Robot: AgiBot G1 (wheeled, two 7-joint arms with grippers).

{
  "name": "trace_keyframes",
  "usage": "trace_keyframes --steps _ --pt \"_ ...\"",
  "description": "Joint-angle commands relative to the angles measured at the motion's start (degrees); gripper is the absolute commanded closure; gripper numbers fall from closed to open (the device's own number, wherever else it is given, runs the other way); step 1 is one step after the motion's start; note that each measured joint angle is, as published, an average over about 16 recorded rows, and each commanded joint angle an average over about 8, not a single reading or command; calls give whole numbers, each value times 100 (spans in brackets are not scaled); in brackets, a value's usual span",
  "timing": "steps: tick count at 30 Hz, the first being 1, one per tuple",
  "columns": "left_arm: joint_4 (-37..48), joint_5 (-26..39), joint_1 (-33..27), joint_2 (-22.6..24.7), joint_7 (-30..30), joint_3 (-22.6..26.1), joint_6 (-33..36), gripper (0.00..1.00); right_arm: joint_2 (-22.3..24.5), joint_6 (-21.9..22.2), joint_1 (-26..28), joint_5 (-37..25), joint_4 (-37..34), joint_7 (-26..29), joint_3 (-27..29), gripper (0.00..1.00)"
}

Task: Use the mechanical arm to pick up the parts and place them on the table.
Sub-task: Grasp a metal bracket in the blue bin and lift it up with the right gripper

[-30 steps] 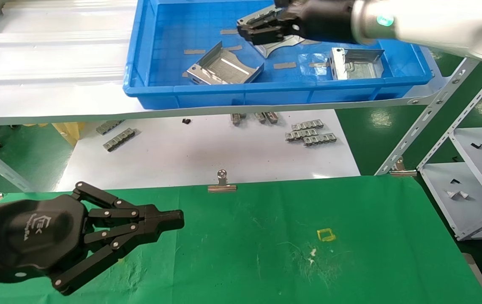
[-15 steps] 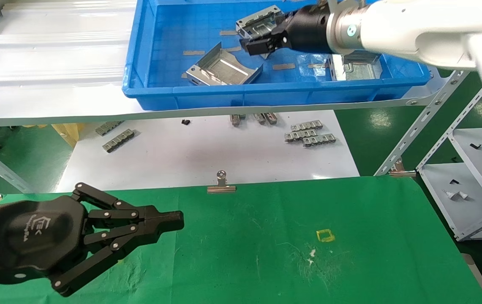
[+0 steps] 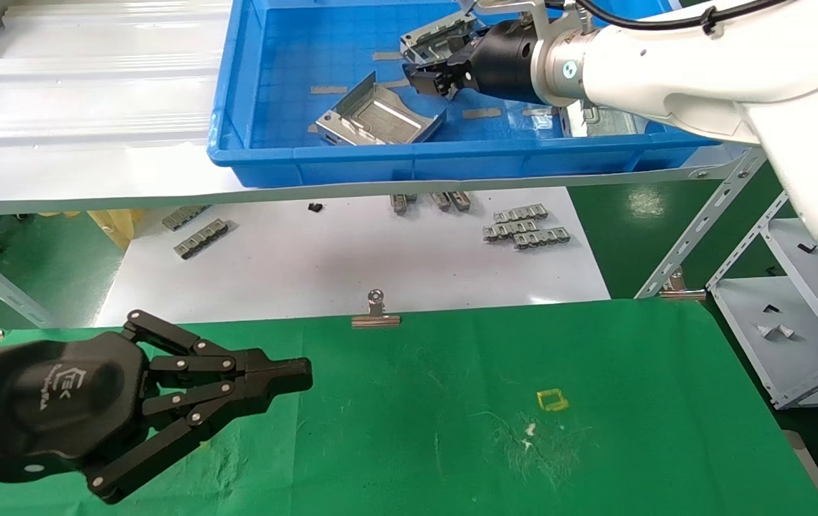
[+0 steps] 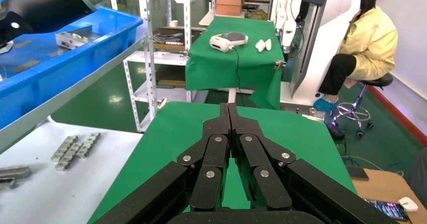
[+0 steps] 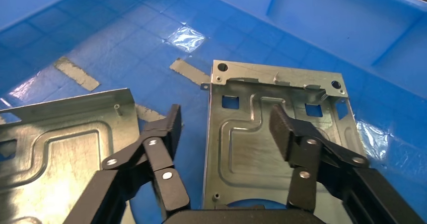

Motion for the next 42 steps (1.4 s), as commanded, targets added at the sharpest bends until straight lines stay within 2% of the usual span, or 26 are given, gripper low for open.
trace_keyframes --steps 1,19,25,30,33,36,39,42 --pt "0 0 0 0 0 0 0 0 -1 121 -39 40 79 103 -144 100" --pt "0 -1 0 0 0 1 0 0 7 748 15 347 621 880 -1463 100" --pt "0 -1 0 0 1 1 0 0 29 804 135 468 633 904 -1712 100" --pt "0 -1 0 -1 1 1 -1 0 76 716 308 699 616 700 -1716 100" --pt "0 -1 0 -1 1 2 -1 0 144 544 450 899 614 447 -1620 100" --pt "0 -1 0 -1 1 2 -1 0 312 179 612 1156 688 83 -1456 100" --pt "0 -1 -1 -1 1 2 -1 0 647 -454 766 1493 936 -428 -1232 100" --pt "0 -1 -1 -1 1 2 -1 0 1153 -1342 848 1906 1403 -1141 -976 100"
